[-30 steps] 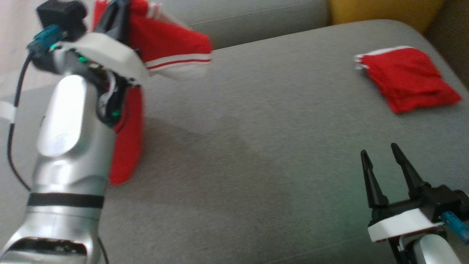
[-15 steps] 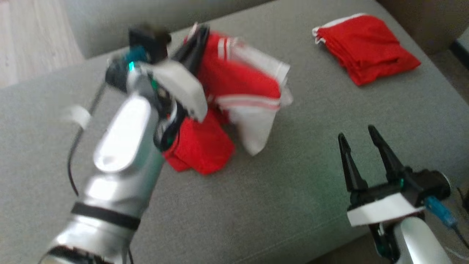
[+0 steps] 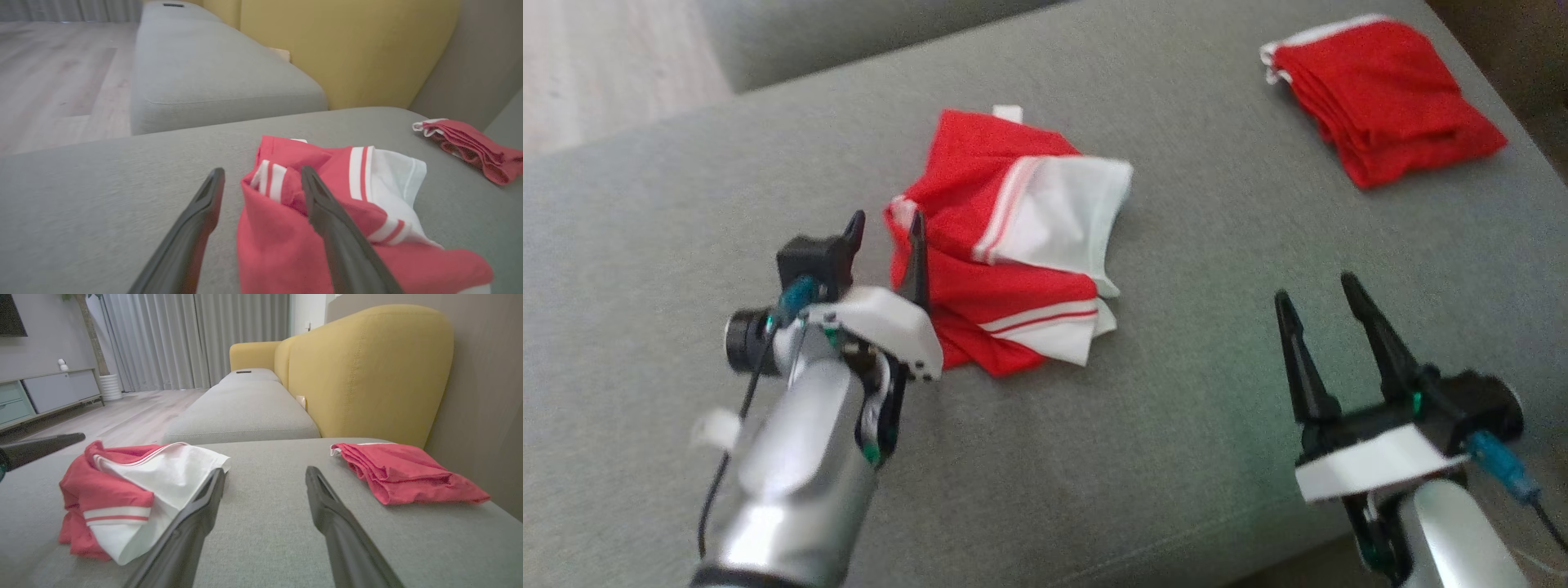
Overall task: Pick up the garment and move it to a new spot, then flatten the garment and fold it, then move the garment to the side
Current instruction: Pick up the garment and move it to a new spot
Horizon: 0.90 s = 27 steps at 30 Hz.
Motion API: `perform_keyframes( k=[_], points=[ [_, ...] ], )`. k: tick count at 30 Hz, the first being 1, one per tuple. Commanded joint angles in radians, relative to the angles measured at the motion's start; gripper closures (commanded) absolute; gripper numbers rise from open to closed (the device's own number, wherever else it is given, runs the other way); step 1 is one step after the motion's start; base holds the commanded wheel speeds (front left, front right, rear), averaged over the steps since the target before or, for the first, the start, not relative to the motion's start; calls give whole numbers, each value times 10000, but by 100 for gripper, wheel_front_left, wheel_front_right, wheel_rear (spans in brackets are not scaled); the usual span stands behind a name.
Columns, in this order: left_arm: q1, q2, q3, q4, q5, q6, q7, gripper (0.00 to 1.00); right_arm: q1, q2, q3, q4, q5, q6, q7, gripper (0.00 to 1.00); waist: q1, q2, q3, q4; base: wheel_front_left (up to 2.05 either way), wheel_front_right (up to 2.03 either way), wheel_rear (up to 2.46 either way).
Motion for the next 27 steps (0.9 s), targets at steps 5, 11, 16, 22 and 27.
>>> perform_keyframes(
  k=[5, 11, 16, 22, 27],
  points=[
    [2472, 179, 977, -2980, 642, 646, -121, 0, 891, 106, -159, -16, -222, -7, -109, 0, 0, 0, -1516, 1270, 0, 0, 0],
    [4201, 179, 1598, -4895, 1197, 848, -122, 0, 1344, 261, -390, 129, -267, -7, -109, 0, 0, 0, -2094, 1989, 0, 0, 0],
    [5663, 178, 2052, -6467, 1795, 915, -123, 0, 1627, 425, -548, 247, -325, -7, -109, 0, 0, 0, -2537, 2416, 0, 0, 0],
    [7054, 178, 2262, -7658, 2490, 699, -123, 0, 1978, 591, -813, 284, -367, -7, -109, 0, 0, 0, -2953, 2709, 0, 0, 0],
    [7933, 178, 2218, -7855, 2605, 695, -123, 0, 2360, 636, -666, 438, -453, -7, -109, 0, 0, 0, -3223, 2854, 0, 0, 0]
  ],
)
